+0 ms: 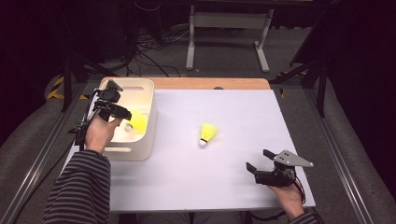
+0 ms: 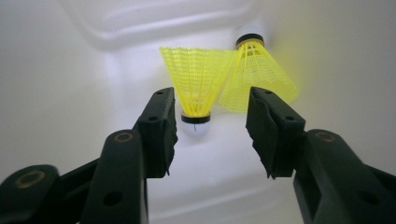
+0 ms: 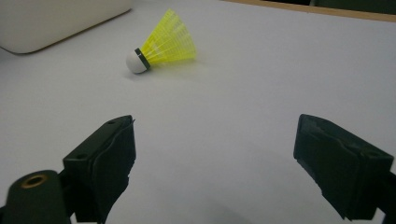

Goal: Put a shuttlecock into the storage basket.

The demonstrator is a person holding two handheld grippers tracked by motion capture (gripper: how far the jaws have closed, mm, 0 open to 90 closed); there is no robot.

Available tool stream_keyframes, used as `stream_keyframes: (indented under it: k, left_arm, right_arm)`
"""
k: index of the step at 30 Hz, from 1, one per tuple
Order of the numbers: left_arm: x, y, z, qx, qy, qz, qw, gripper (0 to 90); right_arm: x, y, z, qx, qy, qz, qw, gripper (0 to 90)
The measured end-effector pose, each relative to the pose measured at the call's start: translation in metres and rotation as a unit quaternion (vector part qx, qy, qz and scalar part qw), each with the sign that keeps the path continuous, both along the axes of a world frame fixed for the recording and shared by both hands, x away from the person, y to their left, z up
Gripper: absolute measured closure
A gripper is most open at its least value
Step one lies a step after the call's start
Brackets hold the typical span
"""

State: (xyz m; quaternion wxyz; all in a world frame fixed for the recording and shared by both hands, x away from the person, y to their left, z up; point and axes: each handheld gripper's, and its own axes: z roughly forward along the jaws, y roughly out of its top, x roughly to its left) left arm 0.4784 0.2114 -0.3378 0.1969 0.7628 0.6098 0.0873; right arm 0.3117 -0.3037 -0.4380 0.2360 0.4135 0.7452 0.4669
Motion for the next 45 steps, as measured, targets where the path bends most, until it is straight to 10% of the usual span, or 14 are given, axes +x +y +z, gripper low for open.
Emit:
stream_keyframes:
  k: [19,45]
  left_arm:
    - [-0.008,-0.007,0.004,0.006,-0.006,-0.016,0.9998,29.4]
    - [-0.024,-0.017,0.013,-0.005,-0.021,-0.046,0.9987,24.8]
  right_arm:
    - [0.000,0.000,0.000,0.000,0.000,0.000,1.0000,13.3]
    - [0.000,0.000,0.000,-0.002,0.000,-0.001,1.0000,13.3]
